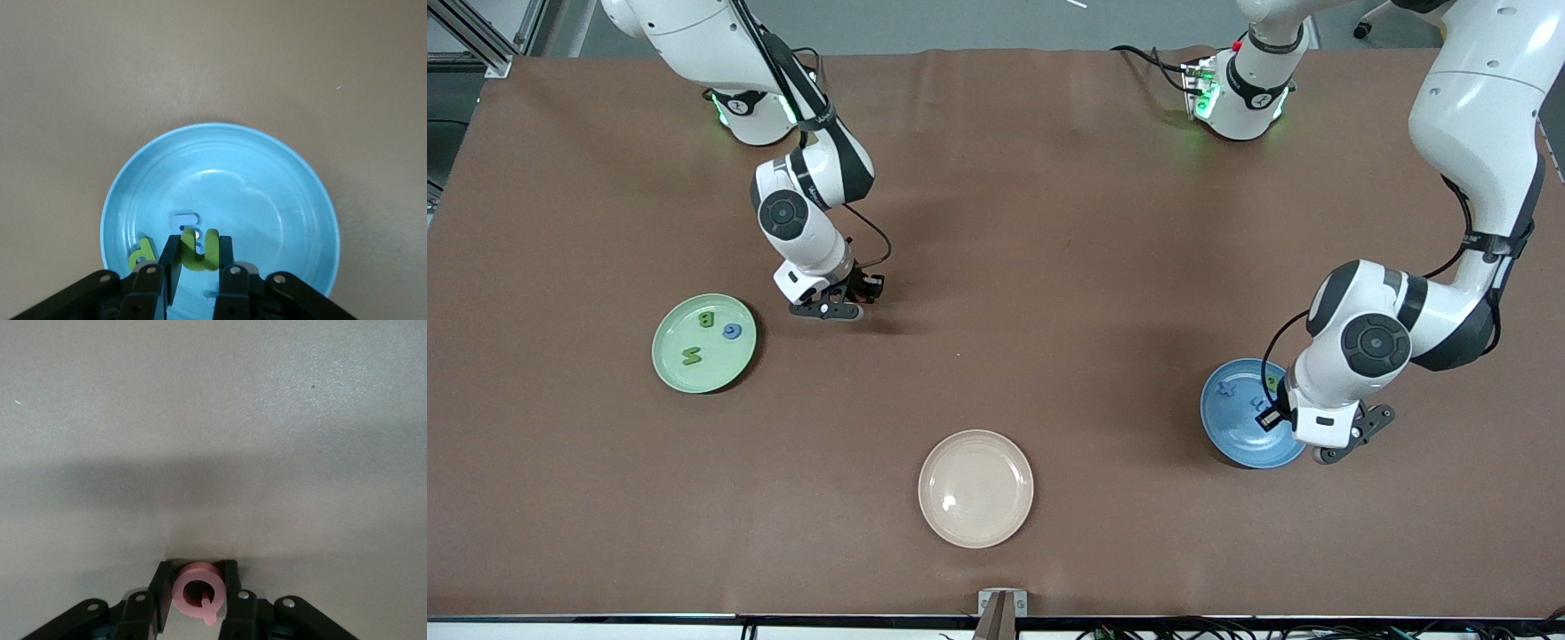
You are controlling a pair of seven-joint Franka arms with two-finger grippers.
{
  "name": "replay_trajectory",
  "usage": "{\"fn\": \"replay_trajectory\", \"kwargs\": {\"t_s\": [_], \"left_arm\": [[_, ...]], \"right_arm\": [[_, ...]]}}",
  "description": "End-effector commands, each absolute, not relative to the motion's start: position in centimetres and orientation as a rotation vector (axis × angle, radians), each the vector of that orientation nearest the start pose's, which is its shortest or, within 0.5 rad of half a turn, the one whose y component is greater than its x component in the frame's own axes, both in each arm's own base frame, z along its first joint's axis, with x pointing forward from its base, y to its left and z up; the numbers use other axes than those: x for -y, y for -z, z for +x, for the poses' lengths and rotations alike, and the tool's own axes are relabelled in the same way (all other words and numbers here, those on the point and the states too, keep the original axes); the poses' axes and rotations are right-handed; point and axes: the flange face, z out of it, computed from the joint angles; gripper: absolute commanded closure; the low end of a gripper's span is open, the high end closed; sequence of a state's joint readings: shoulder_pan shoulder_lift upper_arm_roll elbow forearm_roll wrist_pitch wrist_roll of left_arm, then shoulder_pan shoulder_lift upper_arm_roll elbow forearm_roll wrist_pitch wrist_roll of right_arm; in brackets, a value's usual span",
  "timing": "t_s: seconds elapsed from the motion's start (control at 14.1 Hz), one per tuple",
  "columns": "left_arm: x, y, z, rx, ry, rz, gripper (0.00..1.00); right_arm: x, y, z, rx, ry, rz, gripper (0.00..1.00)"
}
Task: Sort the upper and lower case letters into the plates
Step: 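Drop u on the blue plate while the right gripper grasps Q, then carry Q to the green plate and release while the left gripper withdraws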
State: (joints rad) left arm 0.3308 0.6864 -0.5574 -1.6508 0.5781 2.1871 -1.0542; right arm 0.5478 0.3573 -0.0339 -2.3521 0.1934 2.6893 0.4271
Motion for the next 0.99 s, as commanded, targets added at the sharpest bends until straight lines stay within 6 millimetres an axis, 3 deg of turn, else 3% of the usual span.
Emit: {"fn": "replay_trajectory", "kwargs": {"t_s": [0.0,0.07,0.21,0.35,0.5,0.64,0.78,0.92], "left_arm": [[8.0,-25.7,68.0,0.850,0.089,-2.918,0.00],[8.3,-26.0,68.0,0.864,0.095,-2.917,0.00],[9.6,-28.4,67.9,0.849,0.139,-2.922,0.00],[11.8,-32.7,67.0,0.788,0.154,-2.920,0.00],[13.6,-37.1,66.1,0.711,0.195,-2.912,0.00],[13.7,-40.7,65.3,0.534,0.211,-2.907,0.00],[12.9,-44.7,65.1,0.475,0.179,-2.912,0.00],[11.5,-48.4,65.1,0.459,0.102,-2.890,0.00]], "right_arm": [[-23.8,-18.6,44.4,-0.164,-0.072,-3.071,0.88],[-23.5,-19.5,44.6,-0.167,-0.090,-3.069,0.88],[-20.5,-22.6,46.1,-0.155,-0.120,-3.057,0.89],[-16.1,-25.3,48.1,-0.038,-0.138,-3.041,0.89],[-11.6,-26.2,50.1,0.054,-0.121,-3.035,0.89],[-6.2,-27.1,52.2,0.189,-0.063,-3.055,0.89],[-1.8,-28.0,53.9,0.270,-0.016,-3.078,0.89],[1.5,-26.7,54.8,0.354,-0.033,-3.071,0.89]]}}
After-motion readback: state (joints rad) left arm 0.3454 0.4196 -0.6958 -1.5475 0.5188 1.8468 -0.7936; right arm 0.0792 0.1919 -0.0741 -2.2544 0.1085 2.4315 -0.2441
